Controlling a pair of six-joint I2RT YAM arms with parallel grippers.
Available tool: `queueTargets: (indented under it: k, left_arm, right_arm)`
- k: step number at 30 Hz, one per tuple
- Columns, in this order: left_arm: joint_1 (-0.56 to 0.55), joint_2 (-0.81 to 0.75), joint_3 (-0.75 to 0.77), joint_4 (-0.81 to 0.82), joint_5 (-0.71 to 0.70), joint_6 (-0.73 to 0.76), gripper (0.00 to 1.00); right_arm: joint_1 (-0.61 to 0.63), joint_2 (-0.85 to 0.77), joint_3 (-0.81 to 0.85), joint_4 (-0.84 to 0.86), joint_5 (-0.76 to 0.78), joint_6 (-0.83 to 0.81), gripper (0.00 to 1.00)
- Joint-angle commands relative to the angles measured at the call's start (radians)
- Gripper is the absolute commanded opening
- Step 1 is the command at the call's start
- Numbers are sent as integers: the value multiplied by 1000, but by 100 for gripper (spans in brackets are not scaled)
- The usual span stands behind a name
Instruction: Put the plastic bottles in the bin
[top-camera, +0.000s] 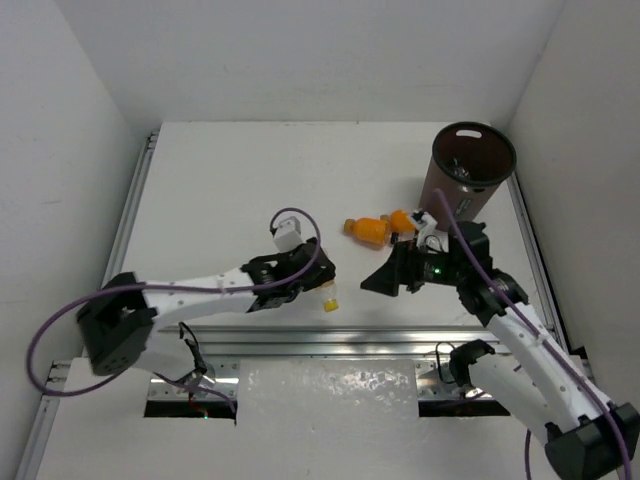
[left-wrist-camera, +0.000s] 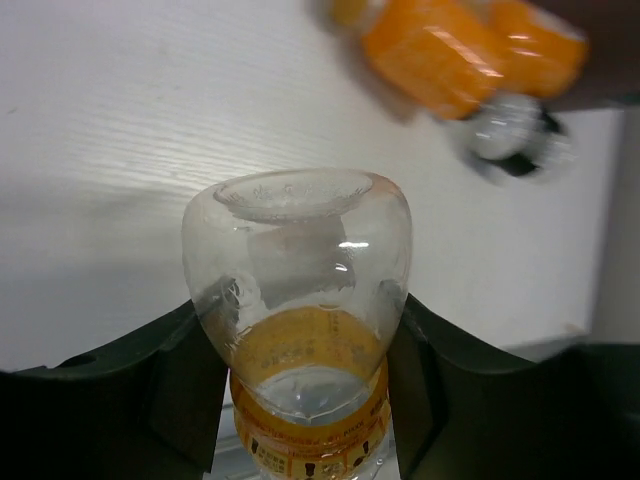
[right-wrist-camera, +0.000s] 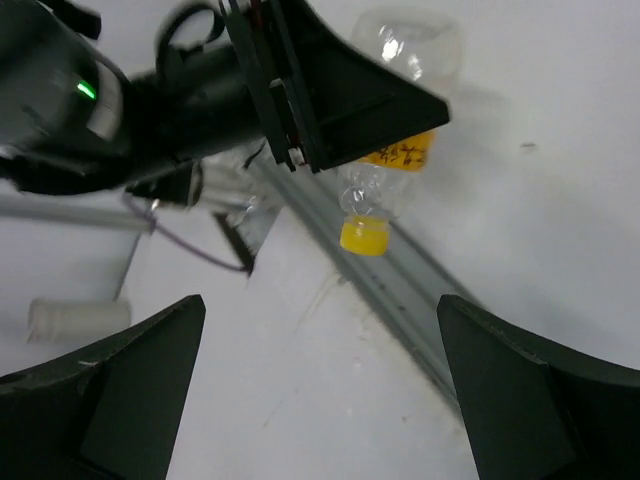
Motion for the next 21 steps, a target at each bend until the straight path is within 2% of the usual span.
queueTargets:
  k: [1, 2, 5, 10, 15, 16, 18, 19, 21]
  left_arm:
    - [-5, -194, -142, 428, 124, 187, 0]
    - [-3, -219, -173, 541, 152, 205, 0]
    - [-8, -284, -237, 669, 209, 234, 0]
    - [-9, -351, -319, 822, 299, 246, 0]
    - [-20, -359, -355, 931, 365, 238, 0]
    - [-20, -356, -360, 945, 370, 231, 0]
    - [-20, -353, -357, 947, 390, 237, 14]
    - [-20, -355, -356, 944, 394, 241, 30]
    - [-20, -361, -351, 909, 385, 249, 47]
  right_arm:
    - [134, 36, -28, 296, -19, 91, 99]
    - [156, 61, -27, 308, -4, 93, 99]
    - [207, 144, -23, 334, 68, 91, 99]
    - [303, 254, -23, 442, 162, 125, 99]
    - [405, 389, 12, 569, 147, 168, 98]
    - [426, 409, 12, 595, 144, 172, 91]
    - [432, 403, 6, 629, 179, 188, 81]
    - [432, 392, -5, 632, 206, 186, 50]
    - [434, 345, -7, 601, 301, 174, 14]
